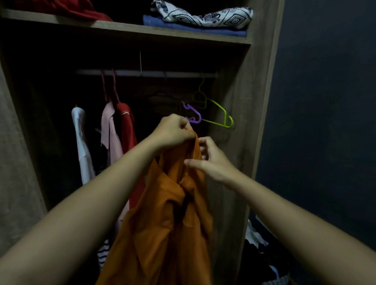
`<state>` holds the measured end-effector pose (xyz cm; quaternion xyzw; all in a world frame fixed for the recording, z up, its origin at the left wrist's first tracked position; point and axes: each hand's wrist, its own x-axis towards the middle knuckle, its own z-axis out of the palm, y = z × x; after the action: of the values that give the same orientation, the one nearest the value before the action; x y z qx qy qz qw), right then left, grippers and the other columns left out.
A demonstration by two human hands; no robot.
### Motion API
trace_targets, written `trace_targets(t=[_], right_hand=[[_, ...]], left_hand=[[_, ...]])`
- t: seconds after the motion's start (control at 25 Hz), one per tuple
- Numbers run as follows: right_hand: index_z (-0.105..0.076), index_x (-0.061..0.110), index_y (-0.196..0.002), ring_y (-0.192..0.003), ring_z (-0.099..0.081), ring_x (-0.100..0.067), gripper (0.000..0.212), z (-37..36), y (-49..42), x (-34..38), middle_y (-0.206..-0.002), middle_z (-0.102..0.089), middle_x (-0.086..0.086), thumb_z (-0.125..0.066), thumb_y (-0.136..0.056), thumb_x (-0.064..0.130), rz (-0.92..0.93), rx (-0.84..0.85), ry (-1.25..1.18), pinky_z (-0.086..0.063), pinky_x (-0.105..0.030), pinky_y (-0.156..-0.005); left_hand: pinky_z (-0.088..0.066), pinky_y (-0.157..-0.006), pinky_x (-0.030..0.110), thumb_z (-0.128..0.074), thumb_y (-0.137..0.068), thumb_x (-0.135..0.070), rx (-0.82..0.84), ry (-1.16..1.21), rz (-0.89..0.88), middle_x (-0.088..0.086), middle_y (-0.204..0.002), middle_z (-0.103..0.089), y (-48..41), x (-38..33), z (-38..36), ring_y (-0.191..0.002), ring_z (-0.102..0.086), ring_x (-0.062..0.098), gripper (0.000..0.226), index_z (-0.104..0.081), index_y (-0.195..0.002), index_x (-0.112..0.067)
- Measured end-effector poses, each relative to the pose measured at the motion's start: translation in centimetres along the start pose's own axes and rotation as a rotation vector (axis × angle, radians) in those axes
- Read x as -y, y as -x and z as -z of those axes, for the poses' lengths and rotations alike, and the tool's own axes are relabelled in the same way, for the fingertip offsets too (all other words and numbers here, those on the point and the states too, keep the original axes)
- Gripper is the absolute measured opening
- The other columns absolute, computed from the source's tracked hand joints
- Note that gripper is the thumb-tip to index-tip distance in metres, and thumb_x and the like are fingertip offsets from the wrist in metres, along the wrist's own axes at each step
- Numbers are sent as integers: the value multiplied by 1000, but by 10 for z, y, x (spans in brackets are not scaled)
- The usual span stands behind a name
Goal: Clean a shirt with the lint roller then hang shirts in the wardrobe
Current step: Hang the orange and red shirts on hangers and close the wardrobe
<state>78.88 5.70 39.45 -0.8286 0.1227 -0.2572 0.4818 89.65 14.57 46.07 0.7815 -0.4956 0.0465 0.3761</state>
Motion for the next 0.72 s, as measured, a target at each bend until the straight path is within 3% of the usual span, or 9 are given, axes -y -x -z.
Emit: trace_targets(t=[0.08, 0.16, 0.28, 0.4, 0.48, 0.56, 0.64, 0.72], right_hand=[[-57, 21, -97, -74, -61, -17, 27, 4, -4, -2, -85, -65, -3, -61, -74, 6, 26, -173, 264, -49, -28, -67], [-60, 23, -82, -76, -62, -21, 26, 14, -10, 4, -77, -64, -1, -55, -72, 0, 53, -287, 403, -50, -32, -68], [-52, 22, -77, -80, -60, -11, 39, 43, -16, 20, -83, -63, 3, -46, -73, -17, 130, -157, 226, -49, -26, -61], [-64, 17, -64, -96, -57, -7, 37, 80, -15, 30, -99, -62, 3, -48, -77, -14, 109, -149, 478, -50, -27, -86], [-72, 17, -76, -88, -60, -10, 30, 90, -15, 27, -98, -65, -1, -53, -81, -7, 74, -247, 740, -52, -31, -87], [-70, 17, -103, -93, -64, -20, 28, 83, -15, 17, -107, -66, -8, -58, -83, 1, 26, -248, 919, -53, -34, -87], [-57, 19, -124, -106, -60, -27, 44, 73, -16, 7, -117, -61, -9, -61, -82, 7, -111, -118, 1011, -50, -37, -86], [-47, 21, -133, -107, -57, -28, 52, 72, -16, 1, -120, -57, -10, -60, -83, 11, -233, 4, 1000, -51, -36, -83]], left_hand=[[-48, -65, 24, -66, -75, -15, -62, 3, 12, 3, -78, -67, -1, 8, 5, -75, -61, 14, 4, -69, -74, -16], [-52, -67, 29, -65, -72, -14, -103, -61, 5, 4, -78, -69, -1, 27, 10, -76, -64, 19, 6, -66, -71, -20], [-55, -72, 37, -63, -72, -9, -52, -216, 72, 5, -86, -70, 12, 77, 6, -80, -66, 23, 20, -60, -73, -28], [-53, -69, 30, -57, -74, 6, 43, -126, 149, 1, -91, -69, 25, 115, 9, -83, -64, 15, 37, -62, -78, -31], [-51, -69, 28, -53, -70, 18, 20, 119, 119, -2, -93, -65, 23, 114, 20, -87, -62, 15, 47, -63, -79, -28], [-48, -65, 30, -49, -68, 23, 10, 340, 81, -3, -99, -62, 18, 103, 28, -89, -59, 17, 51, -61, -70, -26], [-48, -59, 25, -46, -70, 24, 79, 455, 63, -4, -105, -62, 15, 96, 25, -95, -59, 17, 54, -61, -56, -26], [-48, -57, 14, -44, -74, 23, 158, 399, 54, -2, -108, -64, 10, 97, 13, -100, -59, 16, 54, -69, -58, -22]])
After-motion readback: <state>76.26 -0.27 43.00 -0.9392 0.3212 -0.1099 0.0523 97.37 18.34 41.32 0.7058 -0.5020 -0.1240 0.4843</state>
